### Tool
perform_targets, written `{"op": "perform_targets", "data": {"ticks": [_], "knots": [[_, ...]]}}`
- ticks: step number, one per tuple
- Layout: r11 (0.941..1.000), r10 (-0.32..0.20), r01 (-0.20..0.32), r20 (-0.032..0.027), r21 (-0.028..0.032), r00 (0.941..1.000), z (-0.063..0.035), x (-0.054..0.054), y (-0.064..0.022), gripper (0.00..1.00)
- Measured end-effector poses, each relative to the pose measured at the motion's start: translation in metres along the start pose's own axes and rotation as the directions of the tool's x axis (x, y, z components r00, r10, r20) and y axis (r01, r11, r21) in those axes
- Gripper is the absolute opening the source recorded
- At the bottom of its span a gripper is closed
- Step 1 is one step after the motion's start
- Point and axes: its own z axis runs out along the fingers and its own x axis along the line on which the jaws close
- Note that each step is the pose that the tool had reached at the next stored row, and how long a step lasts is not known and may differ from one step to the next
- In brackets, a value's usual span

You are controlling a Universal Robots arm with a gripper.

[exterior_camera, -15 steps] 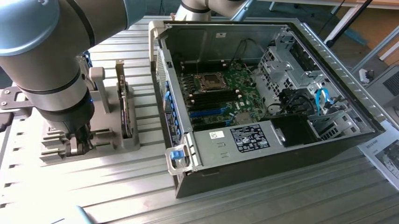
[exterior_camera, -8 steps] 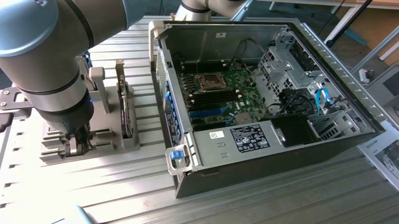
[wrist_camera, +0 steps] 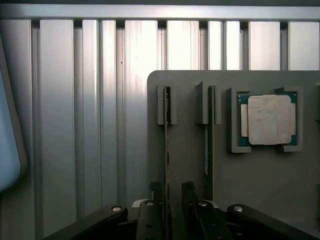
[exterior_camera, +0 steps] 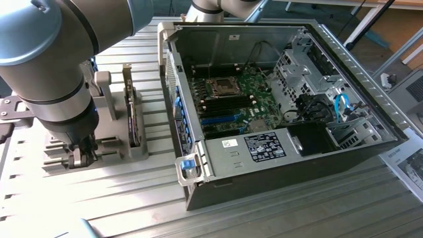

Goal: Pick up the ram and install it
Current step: 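Pick up the ram and move it above insertion slot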

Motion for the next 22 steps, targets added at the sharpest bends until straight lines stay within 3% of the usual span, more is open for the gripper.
{"op": "perform_targets", "data": {"ticks": [18, 20, 22], "knots": [[1.0, 0.0, 0.0, 0.0001, -0.0009, 1.0, 0.0, 0.0001, -0.0011, 0.3], [1.0, 0.0, 0.0, 0.0, -0.0009, 1.0, 0.0, 0.0001, -0.0011, 0.22], [1.0, 0.0, 0.0, 0.0001, -0.0009, 1.0, 0.0, 0.0001, -0.0011, 0.22]]}}
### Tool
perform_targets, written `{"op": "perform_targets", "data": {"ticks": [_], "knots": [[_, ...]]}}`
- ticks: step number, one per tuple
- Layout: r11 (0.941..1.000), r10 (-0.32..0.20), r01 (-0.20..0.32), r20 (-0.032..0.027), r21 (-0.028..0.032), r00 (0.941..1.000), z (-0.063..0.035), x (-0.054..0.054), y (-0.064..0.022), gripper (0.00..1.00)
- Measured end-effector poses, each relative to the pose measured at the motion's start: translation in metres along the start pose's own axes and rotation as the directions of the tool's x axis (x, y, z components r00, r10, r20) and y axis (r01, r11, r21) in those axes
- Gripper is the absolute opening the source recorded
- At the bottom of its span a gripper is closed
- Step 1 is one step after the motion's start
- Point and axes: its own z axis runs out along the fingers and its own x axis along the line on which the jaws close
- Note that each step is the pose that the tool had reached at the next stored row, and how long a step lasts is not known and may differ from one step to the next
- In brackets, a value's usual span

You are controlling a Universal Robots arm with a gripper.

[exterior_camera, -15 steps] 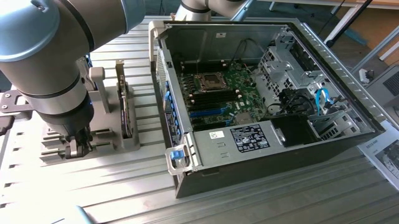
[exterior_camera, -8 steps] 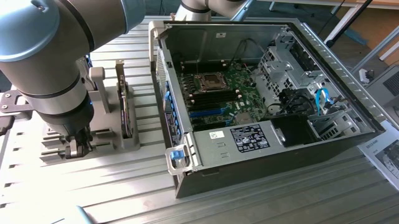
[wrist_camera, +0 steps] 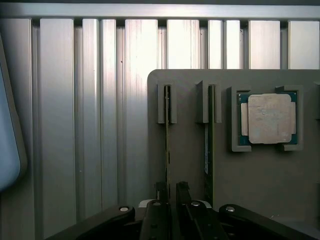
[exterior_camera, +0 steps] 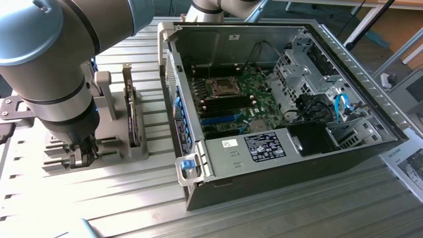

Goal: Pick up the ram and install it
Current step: 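Pick up the ram and move it above insertion slot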

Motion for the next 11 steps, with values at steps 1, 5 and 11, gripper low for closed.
{"op": "perform_targets", "data": {"ticks": [1, 5, 11], "knots": [[1.0, 0.0, 0.0, 0.0, 0.0, 1.0, 0.0, 0.0, 0.0, 0.22], [1.0, 0.0, 0.0, 0.0, 0.0, 1.0, 0.0, 0.0008, 0.0, 0.22], [1.0, 0.0, 0.0, 0.0, 0.0, 1.0, -0.0001, 0.0018, 0.0, 0.22]]}}
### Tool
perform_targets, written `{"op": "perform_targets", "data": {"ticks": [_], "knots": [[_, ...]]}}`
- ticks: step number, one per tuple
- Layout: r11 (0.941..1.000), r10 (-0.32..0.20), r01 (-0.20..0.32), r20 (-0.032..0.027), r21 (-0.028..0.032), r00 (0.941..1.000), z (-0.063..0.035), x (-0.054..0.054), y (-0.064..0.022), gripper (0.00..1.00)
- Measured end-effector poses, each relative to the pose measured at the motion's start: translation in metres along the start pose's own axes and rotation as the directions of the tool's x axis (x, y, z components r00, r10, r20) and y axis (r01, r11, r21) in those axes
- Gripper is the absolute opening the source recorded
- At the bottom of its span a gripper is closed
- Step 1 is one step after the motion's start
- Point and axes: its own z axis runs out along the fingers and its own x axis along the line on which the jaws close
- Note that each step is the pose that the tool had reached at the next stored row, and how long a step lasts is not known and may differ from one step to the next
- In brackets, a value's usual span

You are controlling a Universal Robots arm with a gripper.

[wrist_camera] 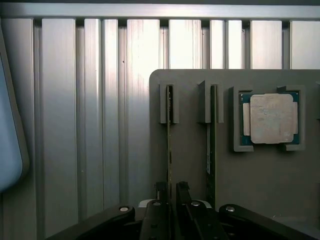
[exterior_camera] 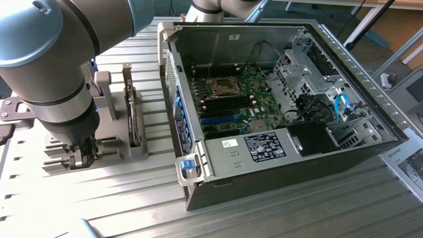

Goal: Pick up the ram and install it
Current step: 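Pick up the ram and move it above insertion slot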

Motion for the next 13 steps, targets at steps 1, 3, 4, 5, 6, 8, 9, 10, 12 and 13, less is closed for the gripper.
{"op": "perform_targets", "data": {"ticks": [1, 3, 4, 5, 6, 8, 9, 10, 12, 13], "knots": [[1.0, 0.0, 0.0, 0.0, 0.0, 1.0, 0.0, 0.0, 0.0, 0.22], [1.0, 0.0, 0.0, 0.0001, 0.0001, 1.0, 0.0, 0.0002, -0.0003, 0.22], [1.0, 0.0, 0.0, 0.0001, 0.0001, 1.0, 0.0001, 0.0002, -0.0006, 0.22], [1.0, 0.0, 0.0, 0.0001, 0.0, 1.0, 0.0, 0.0002, -0.0008, 0.22], [1.0, 0.0, 0.0, 0.0, 0.0, 1.0, 0.0, 0.0002, -0.0011, 0.22], [1.0, 0.0, 0.0, 0.0, 0.0, 1.0, 0.0, 0.0002, -0.0016, 0.22], [1.0, 0.0, 0.0, 0.0, 0.0, 1.0, 0.0, 0.0003, -0.0018, 0.22], [1.0, 0.0, 0.0, -0.0001, -0.0001, 1.0, -0.0001, 0.0003, -0.0021, 0.22], [1.0, 0.0, 0.0, 0.0, 0.0, 1.0, 0.0, 0.0003, -0.0022, 0.22], [1.0, 0.0, 0.0, 0.0, 0.0, 1.0, 0.0, 0.0003, -0.0022, 0.22]]}}
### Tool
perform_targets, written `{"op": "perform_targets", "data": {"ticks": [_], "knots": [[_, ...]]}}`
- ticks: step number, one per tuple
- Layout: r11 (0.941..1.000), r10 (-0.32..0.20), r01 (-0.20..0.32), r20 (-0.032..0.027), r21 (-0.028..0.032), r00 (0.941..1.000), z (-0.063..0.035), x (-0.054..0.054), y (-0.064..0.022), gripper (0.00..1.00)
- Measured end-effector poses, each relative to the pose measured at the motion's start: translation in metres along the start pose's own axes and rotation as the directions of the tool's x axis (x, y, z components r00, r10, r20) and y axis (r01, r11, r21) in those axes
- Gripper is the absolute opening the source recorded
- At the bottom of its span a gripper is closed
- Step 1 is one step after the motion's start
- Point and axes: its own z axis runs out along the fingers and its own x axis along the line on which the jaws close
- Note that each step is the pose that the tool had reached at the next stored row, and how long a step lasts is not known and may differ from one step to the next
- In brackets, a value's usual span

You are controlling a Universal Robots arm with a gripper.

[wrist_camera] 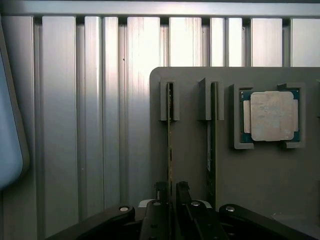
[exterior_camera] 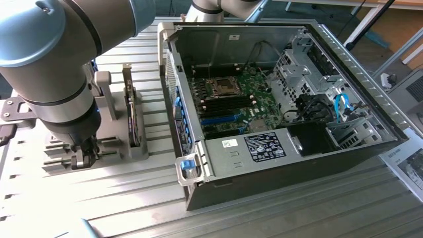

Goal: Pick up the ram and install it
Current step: 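Pick up the ram and move it above insertion slot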

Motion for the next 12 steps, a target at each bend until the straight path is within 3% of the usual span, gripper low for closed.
{"op": "perform_targets", "data": {"ticks": [12], "knots": [[1.0, 0.0, 0.0, -0.0001, 0.0, 1.0, 0.0, 0.0001, -0.0006, 0.22]]}}
